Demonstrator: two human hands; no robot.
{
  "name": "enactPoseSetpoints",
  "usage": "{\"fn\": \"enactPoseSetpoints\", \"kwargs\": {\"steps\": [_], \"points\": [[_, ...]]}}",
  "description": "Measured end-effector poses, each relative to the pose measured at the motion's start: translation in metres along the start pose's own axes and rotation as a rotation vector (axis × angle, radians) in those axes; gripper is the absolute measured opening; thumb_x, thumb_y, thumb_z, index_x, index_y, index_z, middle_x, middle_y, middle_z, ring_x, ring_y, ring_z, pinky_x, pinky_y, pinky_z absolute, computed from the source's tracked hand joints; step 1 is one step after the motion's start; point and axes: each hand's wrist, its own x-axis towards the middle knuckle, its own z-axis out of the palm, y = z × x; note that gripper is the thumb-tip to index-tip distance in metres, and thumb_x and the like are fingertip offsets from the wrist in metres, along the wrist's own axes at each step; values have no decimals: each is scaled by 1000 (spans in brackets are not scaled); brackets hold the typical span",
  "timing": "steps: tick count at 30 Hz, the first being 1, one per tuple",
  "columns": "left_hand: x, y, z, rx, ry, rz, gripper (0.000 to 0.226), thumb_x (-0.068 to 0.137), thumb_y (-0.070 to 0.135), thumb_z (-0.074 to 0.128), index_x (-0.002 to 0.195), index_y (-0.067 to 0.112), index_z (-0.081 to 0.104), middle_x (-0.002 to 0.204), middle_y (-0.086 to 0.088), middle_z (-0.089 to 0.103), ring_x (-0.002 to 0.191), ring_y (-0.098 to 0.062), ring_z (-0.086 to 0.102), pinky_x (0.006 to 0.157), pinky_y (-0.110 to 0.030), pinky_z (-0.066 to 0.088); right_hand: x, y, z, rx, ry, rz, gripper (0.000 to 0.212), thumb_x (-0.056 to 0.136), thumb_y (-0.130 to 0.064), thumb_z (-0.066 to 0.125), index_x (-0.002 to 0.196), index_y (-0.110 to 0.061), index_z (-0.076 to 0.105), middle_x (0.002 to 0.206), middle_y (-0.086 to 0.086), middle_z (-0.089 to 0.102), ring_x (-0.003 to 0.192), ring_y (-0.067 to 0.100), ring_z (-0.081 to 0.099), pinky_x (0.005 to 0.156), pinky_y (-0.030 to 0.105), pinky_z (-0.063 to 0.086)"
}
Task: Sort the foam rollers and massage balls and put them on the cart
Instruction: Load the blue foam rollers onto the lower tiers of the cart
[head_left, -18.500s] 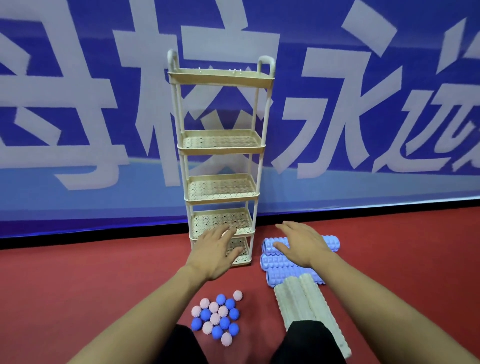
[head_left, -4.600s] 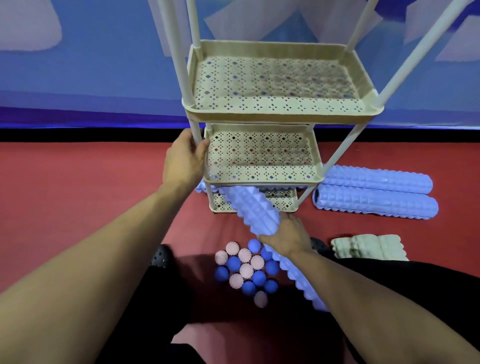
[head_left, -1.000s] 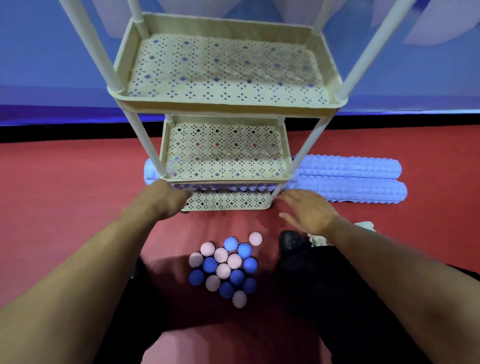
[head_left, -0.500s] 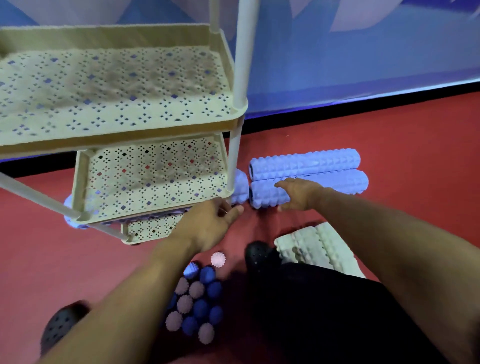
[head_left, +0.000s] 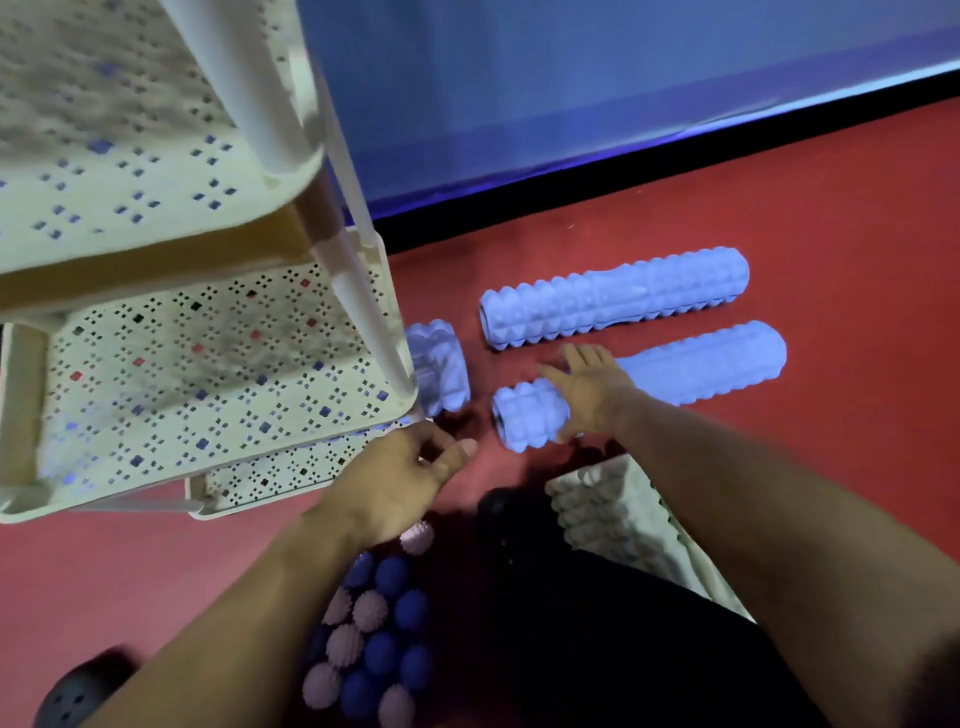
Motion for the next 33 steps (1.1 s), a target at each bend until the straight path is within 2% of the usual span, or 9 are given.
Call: {"fn": "enactPoseSetpoints", "kwargs": {"steps": [3, 7, 12, 16, 20, 22, 26, 29, 33], "points": [[0, -4, 4, -7, 2, -30, 36, 90, 64, 59, 92, 29, 68, 93, 9, 74, 89, -10, 67, 88, -27, 49, -1, -3, 8, 55, -50, -41, 93, 63, -61, 78, 143, -34, 38, 143, -9, 44, 134, 20, 40, 117, 37, 22], [-6, -9, 2, -13, 10, -54, 35, 90, 62, 60, 88, 29, 68, 84, 10, 71, 79, -5, 63, 72, -17, 43, -3, -2, 2, 142, -21, -106, 81, 70, -55, 77, 139, -31, 42, 133, -10, 51, 125, 18, 51, 110, 34, 32], [-21, -5, -12, 18, 3, -48, 36, 91, 61, 59, 92, 27, 68, 86, 8, 72, 82, -11, 65, 79, -24, 49, -24, 4, -12, 325, 258, -172, 76, 77, -47, 77, 142, -19, 48, 132, 1, 56, 120, 28, 54, 105, 44, 37], [-51, -1, -27, 117, -13, -28, 38, 92, 64, 56, 92, 27, 65, 79, 8, 70, 70, -5, 61, 72, -23, 47, -59, 10, -40, 511, 446, -163, 77, 81, -35, 81, 142, -3, 49, 138, 12, 56, 124, 35, 55, 108, 48, 39], [-89, 16, -48, 169, 56, 32, 38, 92, 65, 53, 93, 29, 65, 88, 11, 72, 84, -6, 66, 84, -28, 50, -106, 12, -99, 784, 678, -53, 52, 79, -31, 79, 123, -17, 56, 117, -4, 63, 106, 13, 60, 90, 37, 49], [-107, 28, -56, 89, 115, 56, 36, 91, 65, 55, 91, 30, 65, 89, 13, 73, 86, -6, 68, 85, -29, 51, -133, 8, -120, 896, 772, 41, 57, 79, -34, 80, 126, -21, 51, 119, -7, 60, 105, 9, 56, 85, 30, 45], [-150, 56, -68, -37, 250, 120, 43, 83, 72, 57, 94, 31, 66, 92, 16, 72, 86, 3, 66, 82, -24, 49, -188, -12, -155, 1144, 854, 153, 78, 78, -28, 85, 141, -15, 42, 131, -8, 54, 117, 6, 51, 94, 27, 44], [-186, 71, -73, -50, 337, 161, 35, 88, 65, 60, 96, 32, 65, 92, 19, 71, 89, 0, 67, 79, -21, 48, -228, -40, -190, 1279, 954, 139, 76, 79, -28, 85, 140, -18, 41, 130, -10, 54, 117, 4, 53, 96, 21, 43], [-241, 80, -79, -59, 421, 202, 36, 89, 65, 59, 104, 32, 65, 98, 23, 68, 90, 3, 65, 80, -25, 48, -288, -91, -217, 1459, 1029, 120, 75, 80, -30, 84, 139, -24, 39, 135, -7, 56, 123, 6, 56, 102, 26, 46]]}}
